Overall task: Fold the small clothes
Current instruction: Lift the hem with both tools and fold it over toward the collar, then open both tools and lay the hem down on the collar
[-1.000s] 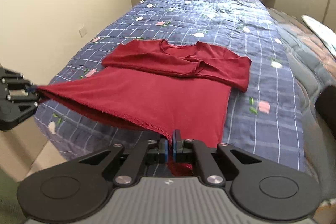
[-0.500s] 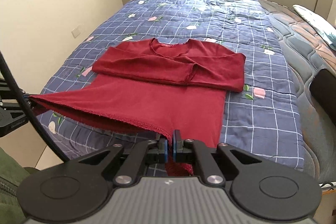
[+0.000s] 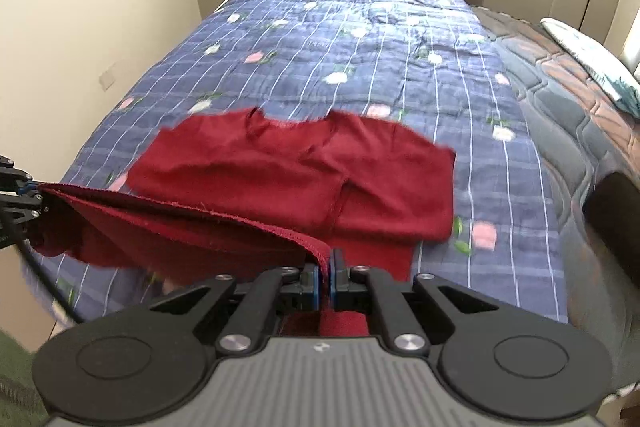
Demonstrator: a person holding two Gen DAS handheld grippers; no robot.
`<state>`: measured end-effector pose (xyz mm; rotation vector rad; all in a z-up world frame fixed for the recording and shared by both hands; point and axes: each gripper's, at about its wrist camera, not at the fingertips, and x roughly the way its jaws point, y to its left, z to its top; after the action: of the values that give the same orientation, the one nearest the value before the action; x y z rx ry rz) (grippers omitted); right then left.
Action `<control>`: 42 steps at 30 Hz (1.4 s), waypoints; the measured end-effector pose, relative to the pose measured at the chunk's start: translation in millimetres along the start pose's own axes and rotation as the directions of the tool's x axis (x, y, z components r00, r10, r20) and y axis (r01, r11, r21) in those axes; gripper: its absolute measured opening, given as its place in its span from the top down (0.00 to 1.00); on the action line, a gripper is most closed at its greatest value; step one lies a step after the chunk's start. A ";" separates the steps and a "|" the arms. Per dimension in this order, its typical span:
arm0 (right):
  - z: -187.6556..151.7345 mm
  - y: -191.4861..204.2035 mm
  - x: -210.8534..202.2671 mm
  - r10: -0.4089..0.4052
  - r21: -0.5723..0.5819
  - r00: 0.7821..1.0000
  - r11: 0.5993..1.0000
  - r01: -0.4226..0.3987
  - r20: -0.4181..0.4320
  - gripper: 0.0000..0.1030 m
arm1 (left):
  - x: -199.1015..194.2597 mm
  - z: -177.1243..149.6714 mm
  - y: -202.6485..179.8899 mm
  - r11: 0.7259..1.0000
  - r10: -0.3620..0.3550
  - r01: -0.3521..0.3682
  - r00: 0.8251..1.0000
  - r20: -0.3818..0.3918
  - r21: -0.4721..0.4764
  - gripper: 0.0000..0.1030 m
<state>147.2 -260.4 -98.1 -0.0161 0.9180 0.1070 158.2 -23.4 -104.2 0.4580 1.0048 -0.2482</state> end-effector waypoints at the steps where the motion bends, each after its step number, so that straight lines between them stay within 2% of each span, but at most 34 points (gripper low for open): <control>1: 12.4 -1.2 7.9 -0.005 -0.005 1.000 1.000 0.005 0.005 0.95 | 5.2 10.1 6.4 1.000 -0.008 0.008 1.000 0.004 -0.001 0.94; 6: 73.9 -7.3 55.0 -0.026 -0.056 1.000 0.998 0.026 0.006 0.94 | 41.3 69.1 33.5 0.999 -0.034 0.033 0.999 0.024 0.040 0.94; 10: 119.8 -7.4 93.0 -0.049 -0.094 0.999 0.994 0.050 0.011 0.94 | 78.7 113.2 52.6 0.997 -0.020 0.018 0.999 0.028 0.079 0.94; 15: 158.3 -6.3 137.2 -0.068 -0.129 0.998 0.990 0.065 -0.014 0.94 | 121.2 158.2 72.5 0.995 -0.011 0.008 1.000 0.029 0.100 0.94; 23: 177.5 -3.5 192.7 -0.090 -0.169 0.989 0.983 0.070 -0.114 0.94 | 192.3 188.4 97.3 0.995 -0.075 0.079 0.995 -0.070 0.057 0.93; 31: 181.4 -4.5 220.6 -0.116 -0.166 0.978 0.982 0.087 -0.172 0.93 | 221.2 197.3 107.1 0.990 -0.137 0.138 0.985 -0.104 -0.004 0.92; 33: 181.7 -2.9 223.3 -0.116 -0.166 0.977 0.982 0.086 -0.178 0.89 | 224.5 199.0 108.6 0.990 -0.144 0.143 0.984 -0.105 -0.019 0.90; 39: 184.4 1.7 224.9 -0.117 -0.213 0.977 0.974 0.078 -0.179 0.68 | 230.2 201.5 114.5 0.988 -0.148 0.142 0.983 -0.107 -0.064 0.86; 41: 186.7 0.0 224.1 -0.124 -0.218 0.977 0.972 0.084 -0.175 0.52 | 228.6 201.9 117.9 0.986 -0.150 0.141 0.983 -0.103 -0.086 0.85; 42: 187.8 -1.0 223.3 -0.126 -0.216 0.977 0.972 0.087 -0.174 0.48 | 227.2 201.9 120.1 0.985 -0.148 0.138 0.984 -0.099 -0.099 0.85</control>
<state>430.6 -231.1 -161.2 -0.2740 1.0882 0.1016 476.7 -12.6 -176.5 0.3182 1.1506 -0.3073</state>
